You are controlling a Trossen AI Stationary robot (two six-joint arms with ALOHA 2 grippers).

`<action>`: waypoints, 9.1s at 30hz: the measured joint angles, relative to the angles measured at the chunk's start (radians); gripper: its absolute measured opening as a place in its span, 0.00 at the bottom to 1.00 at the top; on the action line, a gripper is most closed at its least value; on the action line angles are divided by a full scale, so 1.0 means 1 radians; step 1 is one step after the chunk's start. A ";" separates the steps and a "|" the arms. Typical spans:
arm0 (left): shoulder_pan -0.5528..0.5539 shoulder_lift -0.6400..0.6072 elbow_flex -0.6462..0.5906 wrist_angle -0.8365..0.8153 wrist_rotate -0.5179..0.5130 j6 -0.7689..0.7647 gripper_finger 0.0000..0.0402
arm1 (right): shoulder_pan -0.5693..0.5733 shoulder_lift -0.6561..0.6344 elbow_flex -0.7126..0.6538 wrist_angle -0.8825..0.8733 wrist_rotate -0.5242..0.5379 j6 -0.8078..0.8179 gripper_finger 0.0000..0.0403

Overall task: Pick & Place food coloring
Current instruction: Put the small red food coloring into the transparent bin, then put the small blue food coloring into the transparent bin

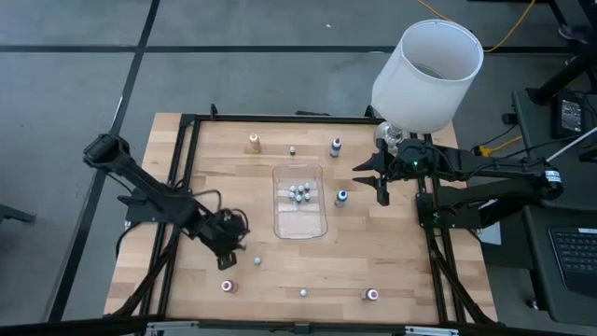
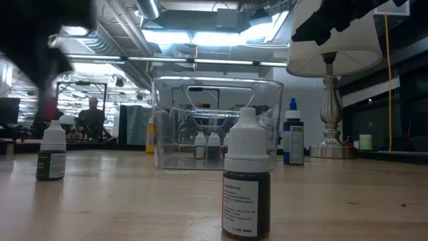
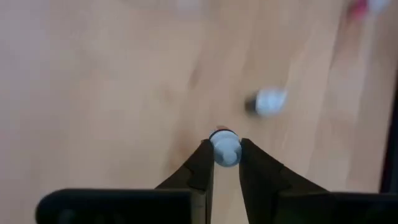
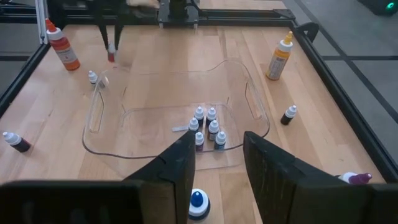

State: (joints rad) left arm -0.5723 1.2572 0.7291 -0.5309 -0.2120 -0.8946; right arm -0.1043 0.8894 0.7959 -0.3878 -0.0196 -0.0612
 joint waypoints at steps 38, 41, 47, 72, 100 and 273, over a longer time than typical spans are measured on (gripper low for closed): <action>0.598 0.459 0.810 -0.442 0.250 0.673 0.14 | 0.000 0.000 0.000 0.000 0.000 0.000 0.34; 0.605 0.522 0.810 -0.427 0.249 0.697 0.14 | 0.000 0.000 0.000 -0.001 0.000 0.000 0.34; 0.608 0.620 0.806 -0.394 0.234 0.746 0.14 | 0.000 0.000 0.000 -0.009 0.000 0.000 0.34; 0.635 0.672 0.682 -0.050 0.294 0.865 0.15 | 0.000 0.000 0.000 -0.045 0.000 0.004 0.34; 0.648 0.747 0.683 -0.045 0.235 0.908 0.15 | 0.000 0.000 0.000 -0.056 0.000 0.004 0.34; 0.025 -0.012 0.204 -0.058 -0.146 -0.061 0.28 | 0.000 0.000 0.000 -0.051 0.000 0.004 0.34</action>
State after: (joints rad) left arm -0.5475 1.2452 0.9329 -0.5885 -0.3580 -0.9556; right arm -0.1040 0.8897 0.7959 -0.4390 -0.0200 -0.0573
